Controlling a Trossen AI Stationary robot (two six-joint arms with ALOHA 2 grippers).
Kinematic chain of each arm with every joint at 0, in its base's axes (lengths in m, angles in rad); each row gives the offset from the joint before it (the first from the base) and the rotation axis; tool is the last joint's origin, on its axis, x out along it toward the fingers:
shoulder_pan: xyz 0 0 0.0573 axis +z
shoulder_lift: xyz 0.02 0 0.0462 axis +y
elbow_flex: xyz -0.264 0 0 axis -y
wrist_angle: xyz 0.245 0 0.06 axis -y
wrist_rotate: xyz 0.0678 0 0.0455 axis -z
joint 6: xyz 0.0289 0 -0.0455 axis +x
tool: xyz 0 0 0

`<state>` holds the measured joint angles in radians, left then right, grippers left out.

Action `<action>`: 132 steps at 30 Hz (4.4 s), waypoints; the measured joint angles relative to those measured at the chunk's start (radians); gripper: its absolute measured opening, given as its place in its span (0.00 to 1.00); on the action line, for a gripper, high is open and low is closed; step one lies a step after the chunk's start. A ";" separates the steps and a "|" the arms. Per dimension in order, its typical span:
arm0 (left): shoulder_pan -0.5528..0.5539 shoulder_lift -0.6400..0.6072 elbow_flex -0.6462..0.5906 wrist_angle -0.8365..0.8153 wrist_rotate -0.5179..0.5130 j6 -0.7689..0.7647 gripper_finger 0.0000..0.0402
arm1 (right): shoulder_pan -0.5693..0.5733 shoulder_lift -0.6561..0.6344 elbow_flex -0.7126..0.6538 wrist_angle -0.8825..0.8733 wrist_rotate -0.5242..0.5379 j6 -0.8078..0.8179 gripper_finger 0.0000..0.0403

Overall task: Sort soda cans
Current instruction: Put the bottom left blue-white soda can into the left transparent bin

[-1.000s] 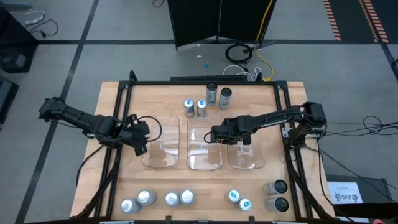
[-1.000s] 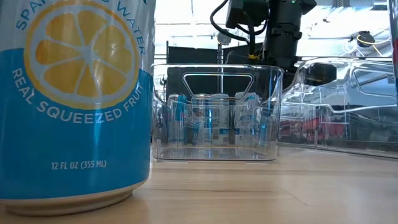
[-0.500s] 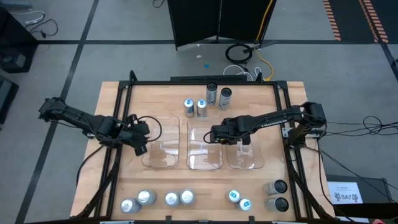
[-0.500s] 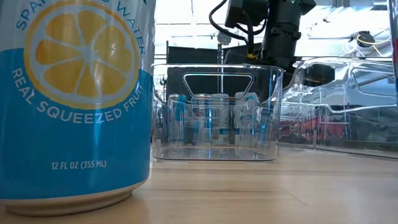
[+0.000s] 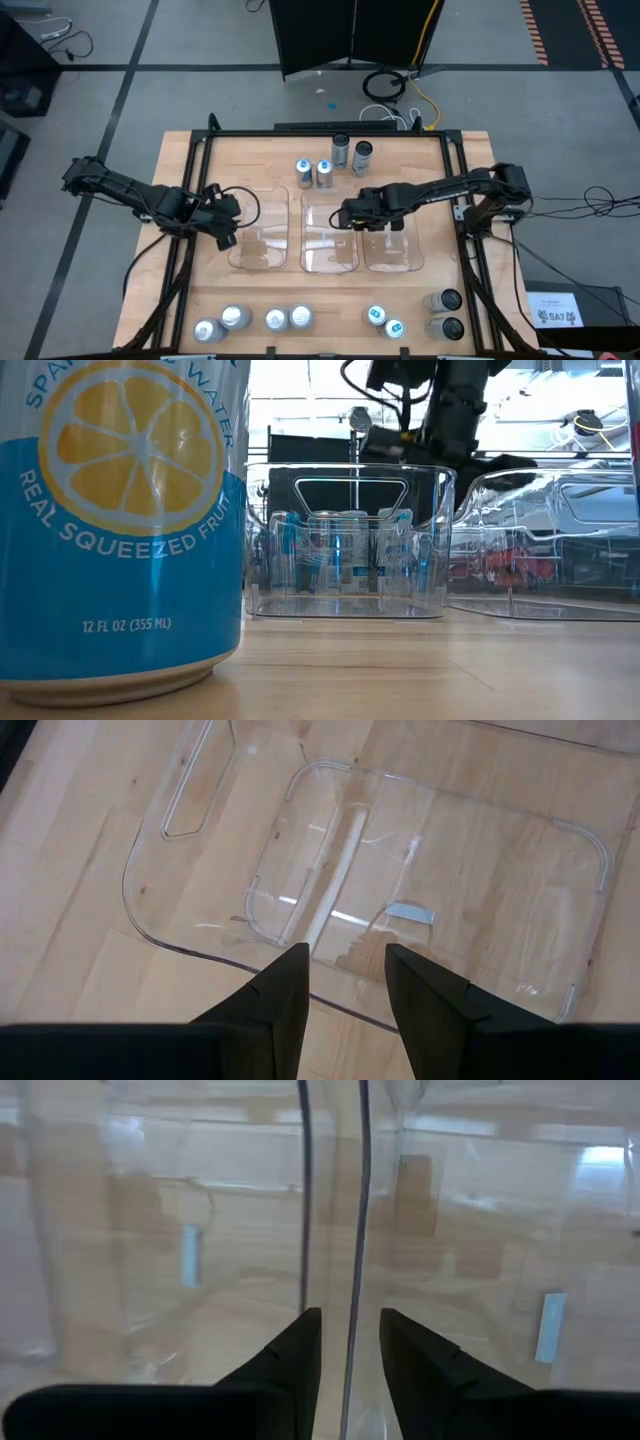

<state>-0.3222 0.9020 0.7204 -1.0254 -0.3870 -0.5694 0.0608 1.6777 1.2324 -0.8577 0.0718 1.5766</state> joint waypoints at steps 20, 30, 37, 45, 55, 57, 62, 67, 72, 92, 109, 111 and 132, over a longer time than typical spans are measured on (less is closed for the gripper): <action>0.000 0.000 0.000 0.000 0.000 0.000 0.36 | 0.178 -0.152 0.000 -0.183 0.110 -0.340 0.24; 0.000 0.000 0.000 0.000 0.000 0.000 0.36 | 0.423 -0.203 0.000 -0.328 0.350 -0.283 0.24; 0.000 0.000 0.000 -0.001 0.000 0.000 0.36 | 0.560 -0.239 0.000 -0.290 0.607 -0.297 0.24; 0.000 0.000 0.000 -0.001 0.000 0.000 0.36 | 0.582 -0.242 -0.040 -0.187 0.793 -0.439 0.24; 0.000 0.000 0.000 -0.001 0.000 0.000 0.36 | 0.495 -0.445 -0.396 0.205 0.677 -0.577 0.24; 0.000 0.000 0.000 -0.001 0.000 0.000 0.36 | 0.462 -0.516 -0.470 0.344 0.649 -0.687 0.24; 0.000 0.000 0.000 0.000 0.000 0.000 0.36 | 0.351 -0.674 -0.586 0.680 0.571 -1.011 0.24; 0.000 0.000 0.000 0.000 0.000 0.000 0.36 | 0.258 -0.721 -0.602 0.852 0.557 -1.218 0.24; 0.000 0.000 0.000 0.000 0.000 0.000 0.36 | 0.224 -0.714 -0.602 0.854 0.556 -1.249 0.24; 0.000 0.000 0.000 0.007 0.000 0.000 0.36 | 0.211 -0.698 -0.602 0.807 0.553 -1.064 0.25; 0.000 0.000 0.000 0.084 -0.002 0.000 0.36 | 0.206 -0.698 -0.602 0.678 0.550 -0.960 0.73; 0.000 0.000 0.000 0.084 -0.002 0.000 0.36 | 0.207 -0.693 -0.602 0.679 0.551 -0.962 0.79; 0.000 0.000 0.000 0.115 -0.015 -0.070 0.36 | 0.212 -0.453 -0.602 0.679 0.481 -0.959 0.90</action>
<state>-0.3222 0.9017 0.7204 -0.9102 -0.4020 -0.6391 0.2729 1.2252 0.6300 -0.1784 0.5530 0.6174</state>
